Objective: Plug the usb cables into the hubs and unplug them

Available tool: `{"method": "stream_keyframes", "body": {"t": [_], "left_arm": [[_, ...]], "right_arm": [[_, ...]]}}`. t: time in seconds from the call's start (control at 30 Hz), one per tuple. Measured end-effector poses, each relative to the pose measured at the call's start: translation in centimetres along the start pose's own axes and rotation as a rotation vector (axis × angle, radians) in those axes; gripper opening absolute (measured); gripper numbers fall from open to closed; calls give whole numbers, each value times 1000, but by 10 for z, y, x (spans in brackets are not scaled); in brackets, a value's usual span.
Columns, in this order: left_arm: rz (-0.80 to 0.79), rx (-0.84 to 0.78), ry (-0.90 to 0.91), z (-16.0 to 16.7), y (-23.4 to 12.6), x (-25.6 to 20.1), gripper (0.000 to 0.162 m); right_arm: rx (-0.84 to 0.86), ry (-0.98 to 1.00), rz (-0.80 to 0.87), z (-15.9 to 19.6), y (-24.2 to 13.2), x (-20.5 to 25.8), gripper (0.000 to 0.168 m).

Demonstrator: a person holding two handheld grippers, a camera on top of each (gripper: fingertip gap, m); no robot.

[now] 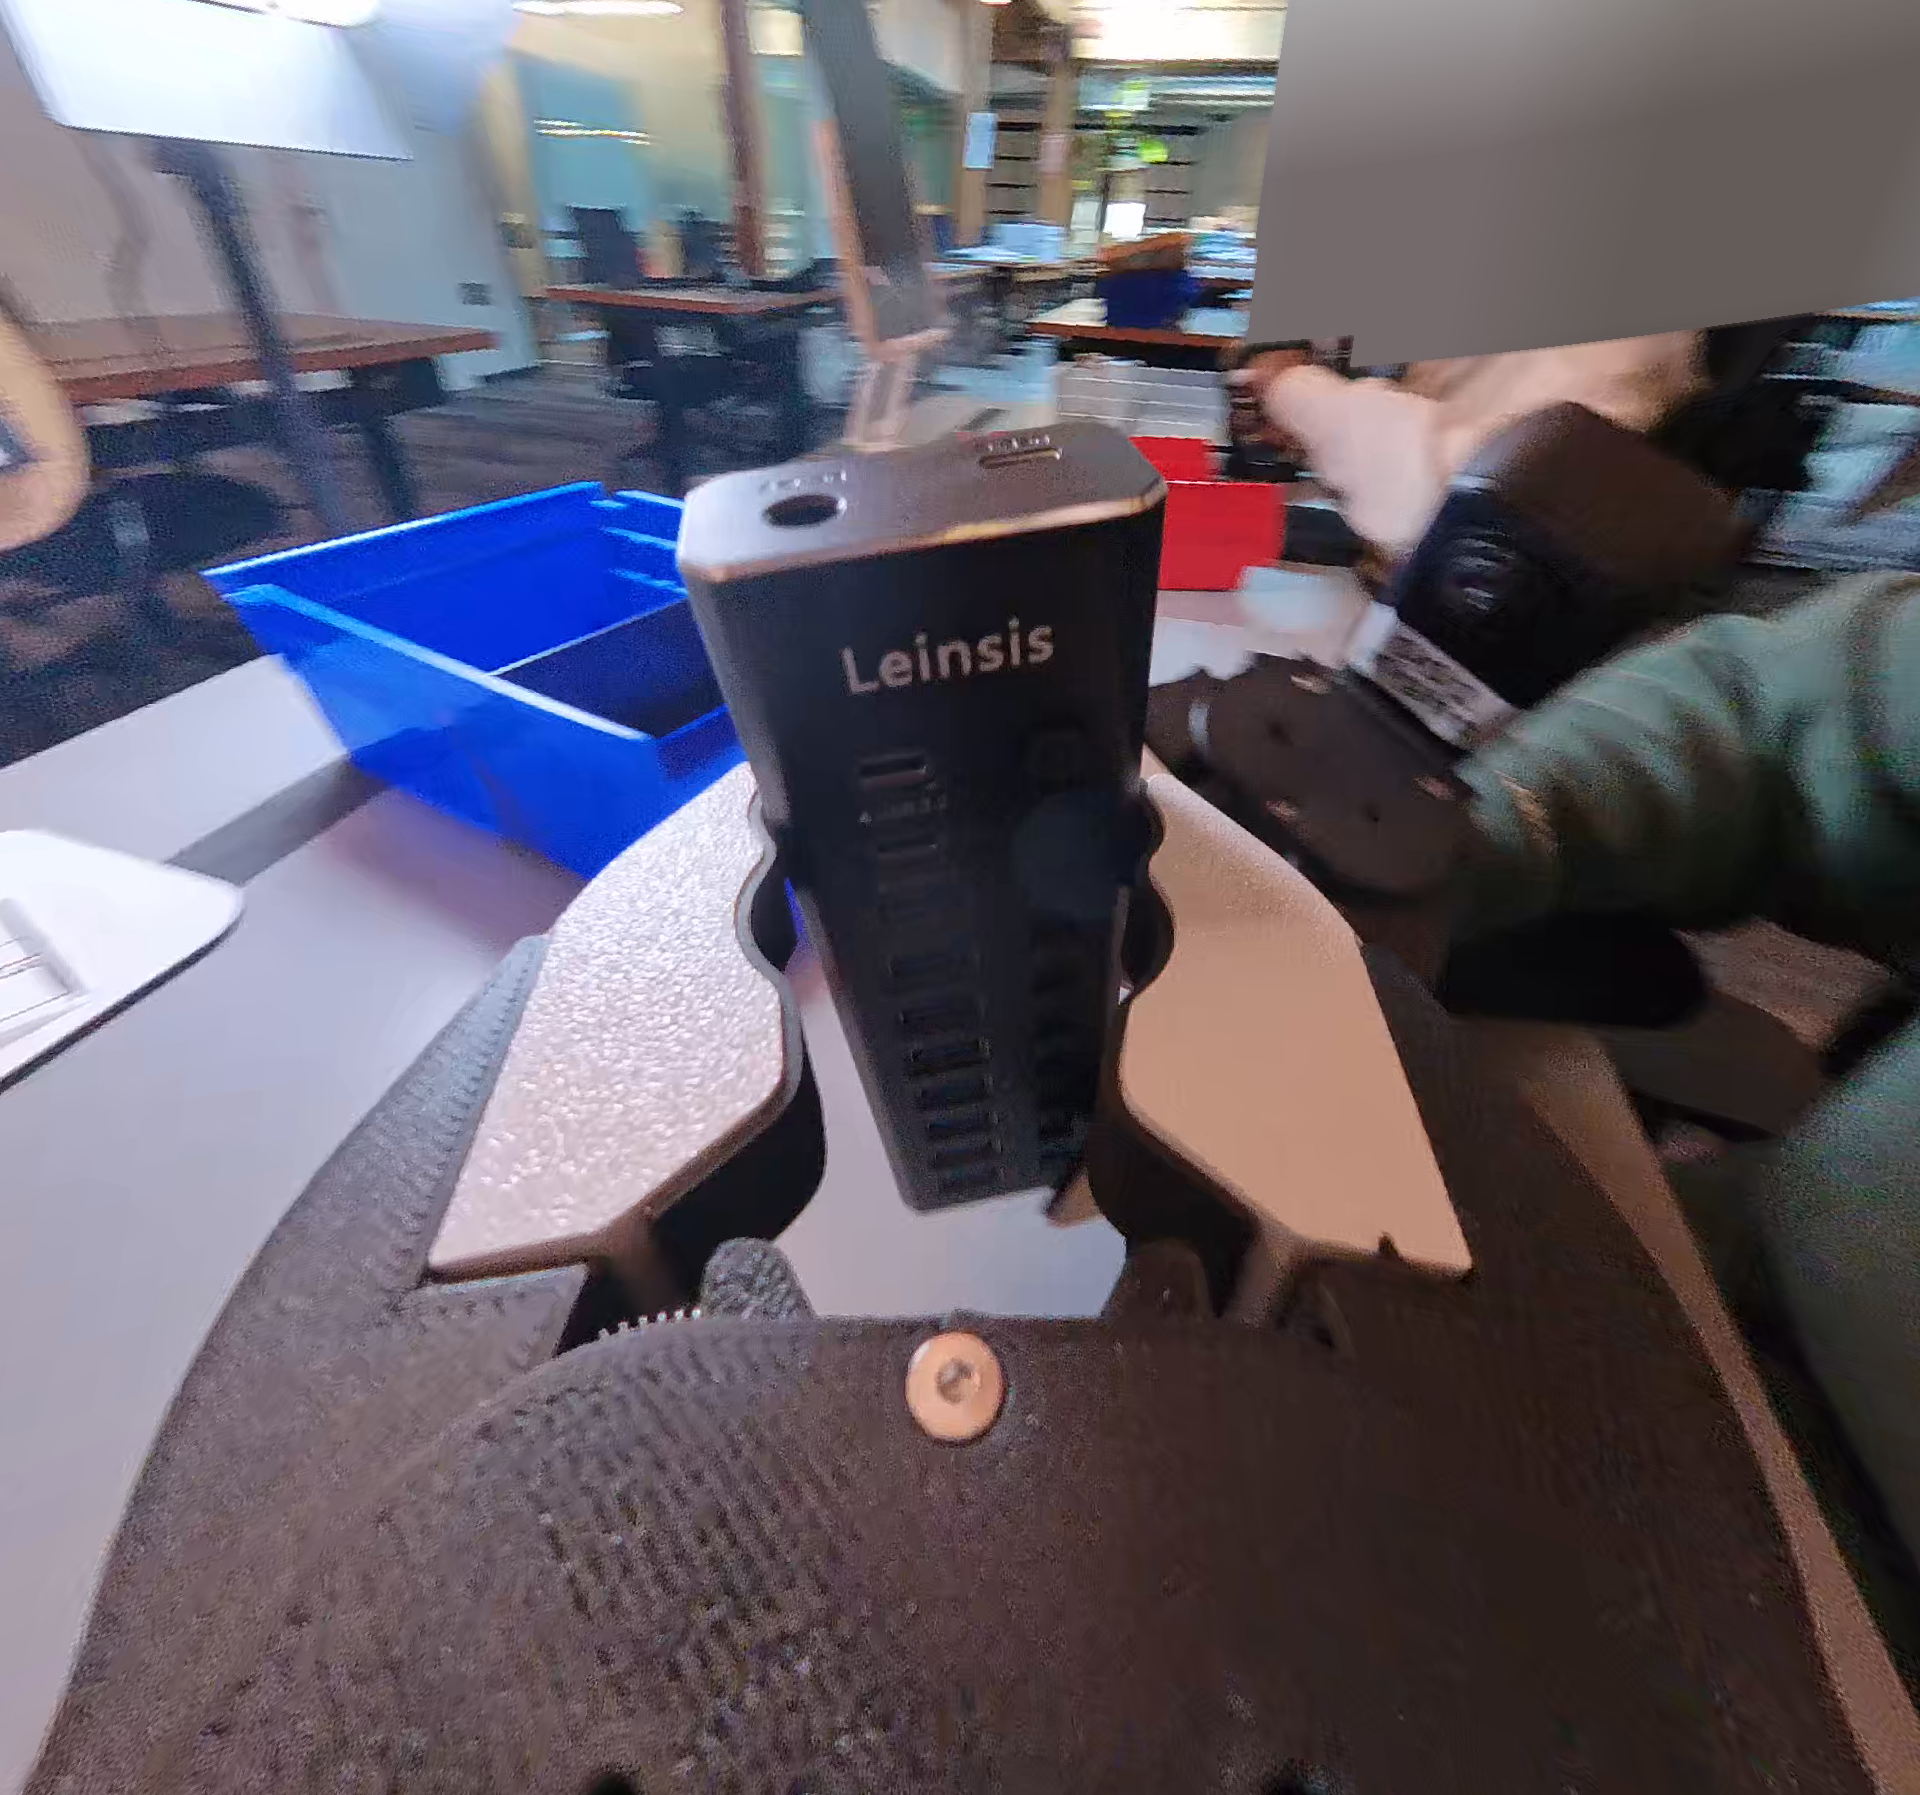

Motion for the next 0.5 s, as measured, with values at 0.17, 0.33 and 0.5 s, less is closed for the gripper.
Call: {"method": "stream_keyframes", "body": {"t": [0.17, 0.33, 0.5], "left_arm": [[223, 7, 60, 5, -13, -3, 63], [347, -48, 85, 9, -7, -24, 63], [327, -74, 116, 9, -6, -30, 63]], "right_arm": [[-75, 148, -295, -6, -6, -2, 76], [-207, 308, -484, -11, -1, 6, 70], [-239, 282, -478, -9, -3, 8, 64]]}}
Point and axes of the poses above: each gripper's, where its closed fingertips meet, y out along the fingers, z out of its underside, x = y × z across the jaws, the point moved 9 cm from there along -y, back along the fingers, and after that the axes turned 10 degrees about -z, right-handed, at the moved point
